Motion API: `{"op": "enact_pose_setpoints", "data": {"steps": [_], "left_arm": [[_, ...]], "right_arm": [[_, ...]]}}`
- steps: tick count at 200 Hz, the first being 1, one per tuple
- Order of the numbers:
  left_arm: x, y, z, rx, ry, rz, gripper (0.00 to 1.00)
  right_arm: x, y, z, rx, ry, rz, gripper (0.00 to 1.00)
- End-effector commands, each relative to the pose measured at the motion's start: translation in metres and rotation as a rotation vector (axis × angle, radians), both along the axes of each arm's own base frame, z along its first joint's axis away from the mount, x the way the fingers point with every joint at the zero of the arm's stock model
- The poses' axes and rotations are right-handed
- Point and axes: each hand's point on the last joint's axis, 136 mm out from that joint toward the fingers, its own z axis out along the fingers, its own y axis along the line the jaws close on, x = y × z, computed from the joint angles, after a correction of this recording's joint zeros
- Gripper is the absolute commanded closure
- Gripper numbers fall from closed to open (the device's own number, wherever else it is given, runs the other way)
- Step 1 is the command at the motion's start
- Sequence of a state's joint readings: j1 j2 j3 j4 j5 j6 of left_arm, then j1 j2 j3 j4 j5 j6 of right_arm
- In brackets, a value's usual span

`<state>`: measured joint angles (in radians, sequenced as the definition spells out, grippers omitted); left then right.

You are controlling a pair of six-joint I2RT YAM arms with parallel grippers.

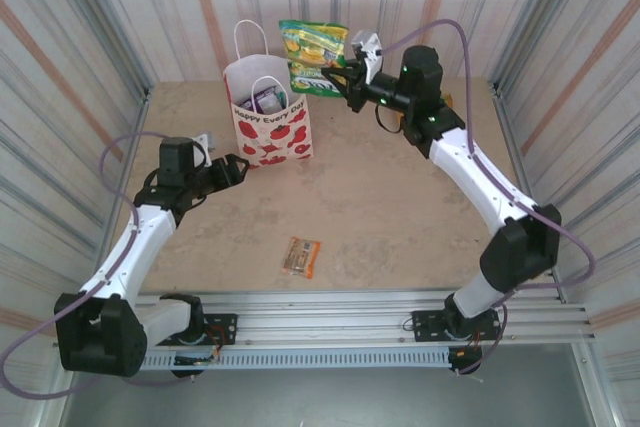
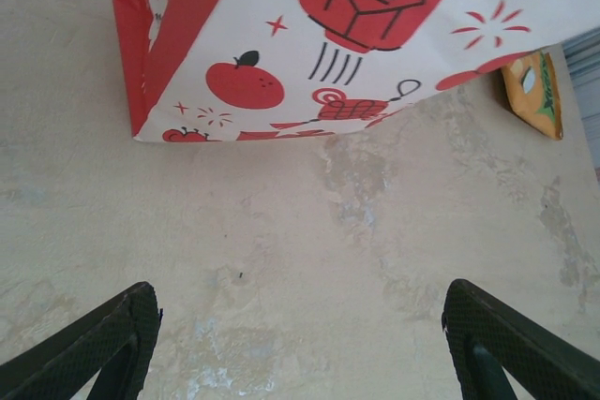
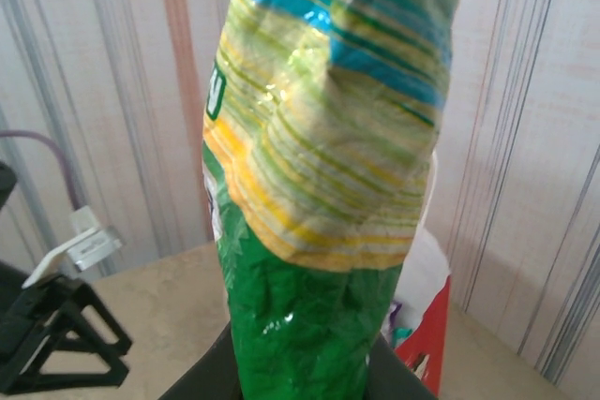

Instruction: Place the snacks into the paper bag

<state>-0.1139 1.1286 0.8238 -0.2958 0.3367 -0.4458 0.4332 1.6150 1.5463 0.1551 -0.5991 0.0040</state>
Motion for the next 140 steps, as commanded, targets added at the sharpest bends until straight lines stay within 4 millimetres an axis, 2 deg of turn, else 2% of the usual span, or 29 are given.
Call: {"op": "enact_pose_setpoints", "data": {"steps": [1, 32, 44, 48, 50, 54, 97, 140], "left_arm": [[0.005, 0.003, 0.013, 0.000, -0.018, -0.002, 0.17], [0.007, 0.006, 0.014, 0.006, -0.023, 0.001, 0.17], [0.009, 0.007, 0.014, 0.009, -0.023, 0.003, 0.17], [0.009, 0.008, 0.014, 0.010, -0.024, 0.004, 0.18], [0.009, 0.008, 0.014, 0.010, -0.023, 0.005, 0.18], [0.010, 0.009, 0.013, 0.009, -0.021, 0.005, 0.18], [0.013, 0.012, 0.008, 0.012, -0.008, 0.009, 0.18], [0.016, 0.014, 0.009, 0.011, -0.009, 0.015, 0.18]], "right_arm": [[0.016, 0.005, 0.030, 0.014, -0.112, 0.001, 0.84], [0.042, 0.022, 0.026, 0.018, -0.108, 0.029, 0.84], [0.050, 0.030, 0.021, 0.017, -0.102, 0.045, 0.84], [0.053, 0.033, 0.013, 0.012, -0.087, 0.050, 0.84], [0.053, 0.034, 0.023, 0.021, -0.107, 0.051, 0.84], [0.055, 0.036, 0.023, 0.023, -0.109, 0.057, 0.84], [0.071, 0.075, -0.007, 0.002, -0.052, 0.136, 0.83], [0.080, 0.102, -0.035, -0.008, 0.006, 0.188, 0.83]]}}
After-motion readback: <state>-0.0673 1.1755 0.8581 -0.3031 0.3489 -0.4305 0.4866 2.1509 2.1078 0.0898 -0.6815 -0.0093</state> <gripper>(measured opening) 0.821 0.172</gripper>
